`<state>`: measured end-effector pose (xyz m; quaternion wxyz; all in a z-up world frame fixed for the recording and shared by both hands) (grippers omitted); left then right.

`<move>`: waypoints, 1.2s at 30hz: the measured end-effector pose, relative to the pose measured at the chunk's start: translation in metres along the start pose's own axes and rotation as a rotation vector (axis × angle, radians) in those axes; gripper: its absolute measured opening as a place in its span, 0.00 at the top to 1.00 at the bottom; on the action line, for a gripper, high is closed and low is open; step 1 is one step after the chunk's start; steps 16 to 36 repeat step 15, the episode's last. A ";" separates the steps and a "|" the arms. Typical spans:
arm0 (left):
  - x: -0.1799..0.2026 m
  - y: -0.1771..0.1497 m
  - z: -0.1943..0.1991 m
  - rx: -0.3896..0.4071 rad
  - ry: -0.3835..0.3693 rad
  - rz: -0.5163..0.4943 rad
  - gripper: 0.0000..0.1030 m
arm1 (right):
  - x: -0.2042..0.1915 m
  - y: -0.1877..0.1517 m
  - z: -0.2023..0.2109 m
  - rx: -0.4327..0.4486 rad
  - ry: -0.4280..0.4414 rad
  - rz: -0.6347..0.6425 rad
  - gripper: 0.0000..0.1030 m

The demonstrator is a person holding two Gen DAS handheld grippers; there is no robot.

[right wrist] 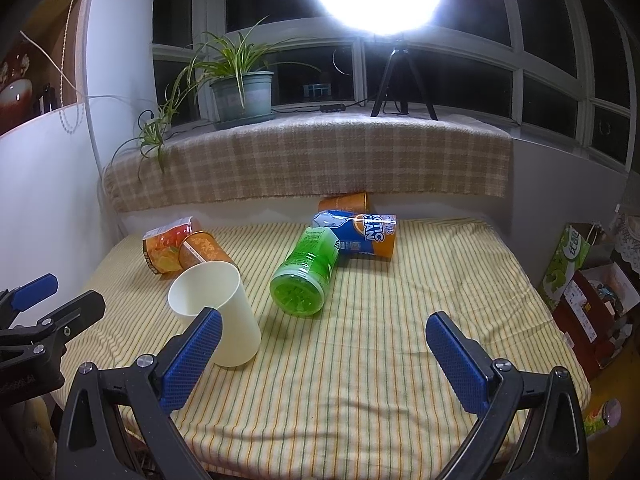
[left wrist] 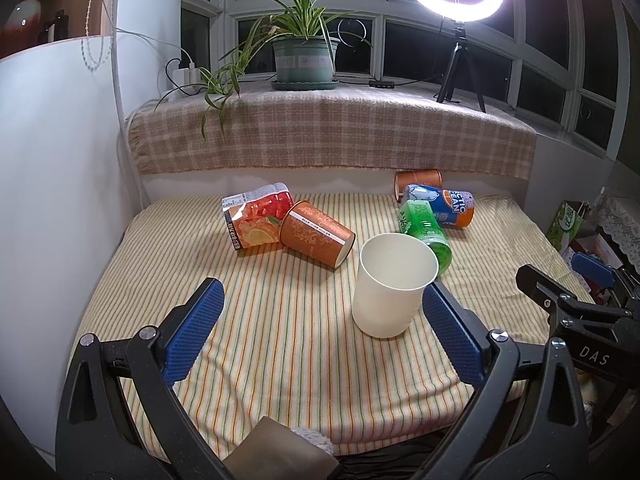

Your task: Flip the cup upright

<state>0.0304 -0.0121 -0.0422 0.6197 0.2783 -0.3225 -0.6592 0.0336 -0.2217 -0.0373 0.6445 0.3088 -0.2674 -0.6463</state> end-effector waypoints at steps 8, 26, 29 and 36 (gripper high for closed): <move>-0.008 -0.001 0.001 0.009 0.016 0.000 0.02 | -0.004 -0.001 0.001 -0.002 0.004 0.006 0.00; -0.008 -0.002 0.003 0.027 0.037 -0.008 0.02 | -0.007 -0.003 -0.001 -0.010 0.009 0.014 0.00; -0.008 -0.002 0.003 0.027 0.037 -0.008 0.02 | -0.007 -0.003 -0.001 -0.010 0.009 0.014 0.00; -0.008 -0.002 0.003 0.027 0.037 -0.008 0.02 | -0.007 -0.003 -0.001 -0.010 0.009 0.014 0.00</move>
Point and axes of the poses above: each gripper's, at about its wrist camera, not at the fingertips, and z roughly against the way its jaws point, x to its right, y to its top, the point moved 3 cm from there along -z, roughly the way its jaws point, and after that the axes turned 5 degrees about -x, right-handed, at the moved point
